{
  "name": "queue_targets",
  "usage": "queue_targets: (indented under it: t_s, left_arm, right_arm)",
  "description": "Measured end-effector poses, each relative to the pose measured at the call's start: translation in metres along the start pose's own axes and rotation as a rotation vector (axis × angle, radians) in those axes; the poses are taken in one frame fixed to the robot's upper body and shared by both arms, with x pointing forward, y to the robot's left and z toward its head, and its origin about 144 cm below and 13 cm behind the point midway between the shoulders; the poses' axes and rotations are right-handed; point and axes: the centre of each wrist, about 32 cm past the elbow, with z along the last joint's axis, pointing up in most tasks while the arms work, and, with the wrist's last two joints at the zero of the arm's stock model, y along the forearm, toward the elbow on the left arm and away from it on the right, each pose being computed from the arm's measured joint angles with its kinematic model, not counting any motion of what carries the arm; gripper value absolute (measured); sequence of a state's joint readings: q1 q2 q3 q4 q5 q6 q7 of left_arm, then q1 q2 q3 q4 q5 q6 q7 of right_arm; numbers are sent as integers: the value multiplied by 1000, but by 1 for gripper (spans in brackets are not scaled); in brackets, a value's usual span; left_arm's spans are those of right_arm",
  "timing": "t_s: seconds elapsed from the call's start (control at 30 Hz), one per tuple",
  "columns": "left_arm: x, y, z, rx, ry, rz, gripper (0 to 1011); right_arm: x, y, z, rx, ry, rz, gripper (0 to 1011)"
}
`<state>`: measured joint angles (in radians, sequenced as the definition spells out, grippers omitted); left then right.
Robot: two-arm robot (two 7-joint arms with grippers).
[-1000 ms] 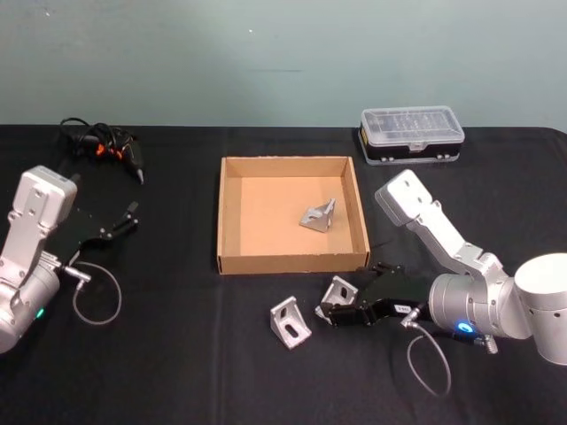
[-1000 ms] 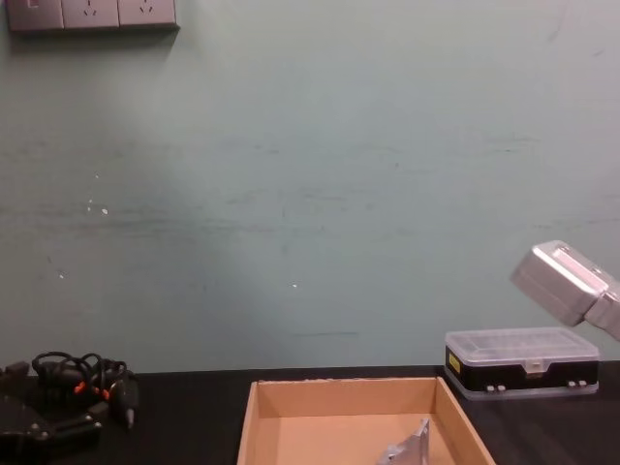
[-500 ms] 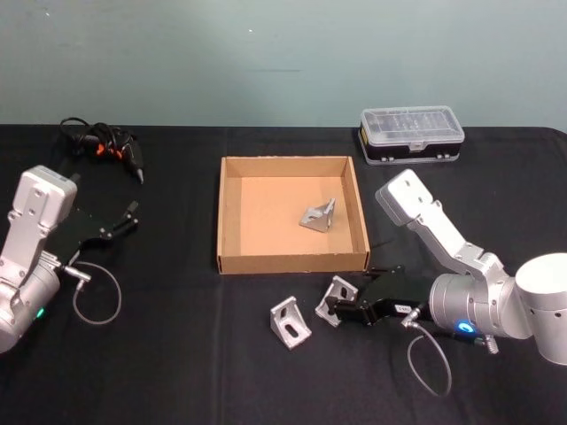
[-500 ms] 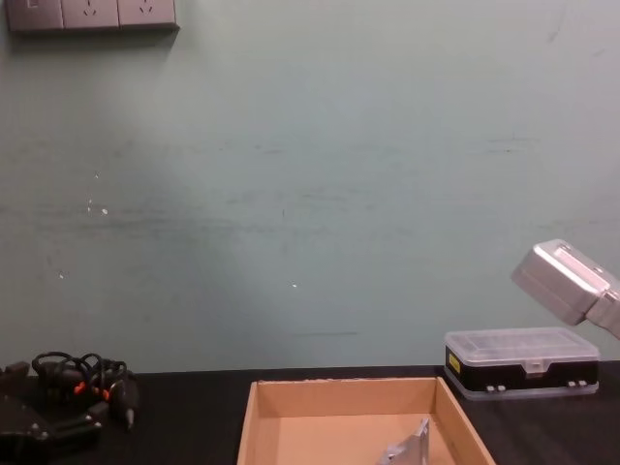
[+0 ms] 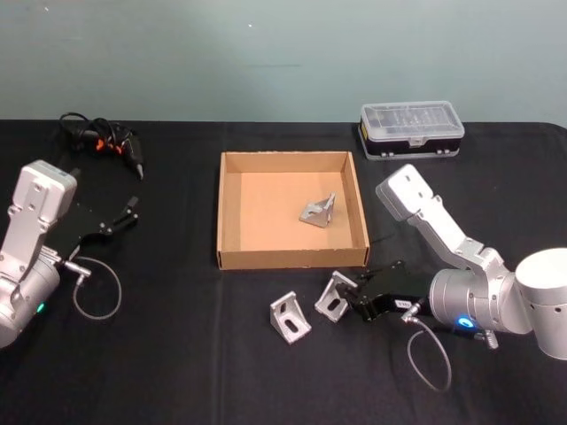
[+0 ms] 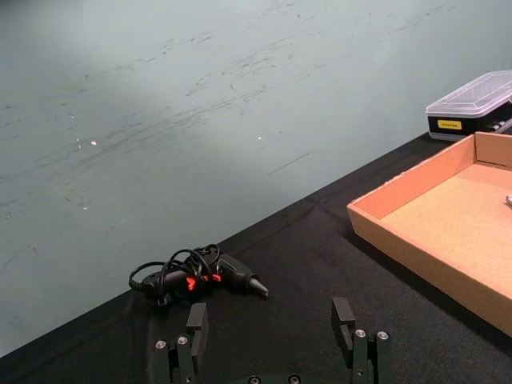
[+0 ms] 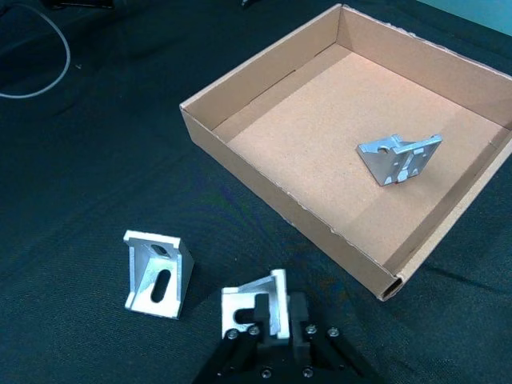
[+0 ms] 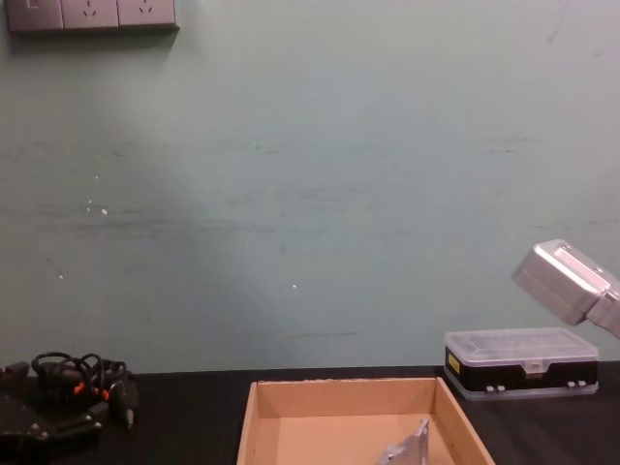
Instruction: Use one hand to pick up the angle iron from the table and place it into the box.
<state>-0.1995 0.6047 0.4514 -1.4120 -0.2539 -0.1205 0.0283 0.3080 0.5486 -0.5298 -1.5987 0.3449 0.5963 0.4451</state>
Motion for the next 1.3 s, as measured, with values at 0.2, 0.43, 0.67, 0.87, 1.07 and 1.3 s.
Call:
queue_targets:
  t_s: [0.2, 0.43, 0.67, 0.87, 1.07, 1.3]
  left_arm:
    - [0, 0, 0, 0, 0, 0, 1011]
    - [0, 0, 0, 0, 0, 0, 1011]
    - [0, 0, 0, 0, 0, 0, 1011]
    - [0, 0, 0, 0, 0, 0, 1011]
    - [0, 0, 0, 0, 0, 0, 1011]
    - [0, 0, 0, 0, 0, 0, 1011]
  right_arm:
    - [0, 0, 0, 0, 0, 0, 80]
    - [-2, -3, 1, 13, -11, 3, 80]
    - [-5, -10, 12, 55, -35, 4, 80]
    - [-2, -12, 33, 97, -55, -4, 80]
    - [6, 2, 58, 119, -72, -6, 80]
    - [15, 29, 80, 107, -68, -14, 80]
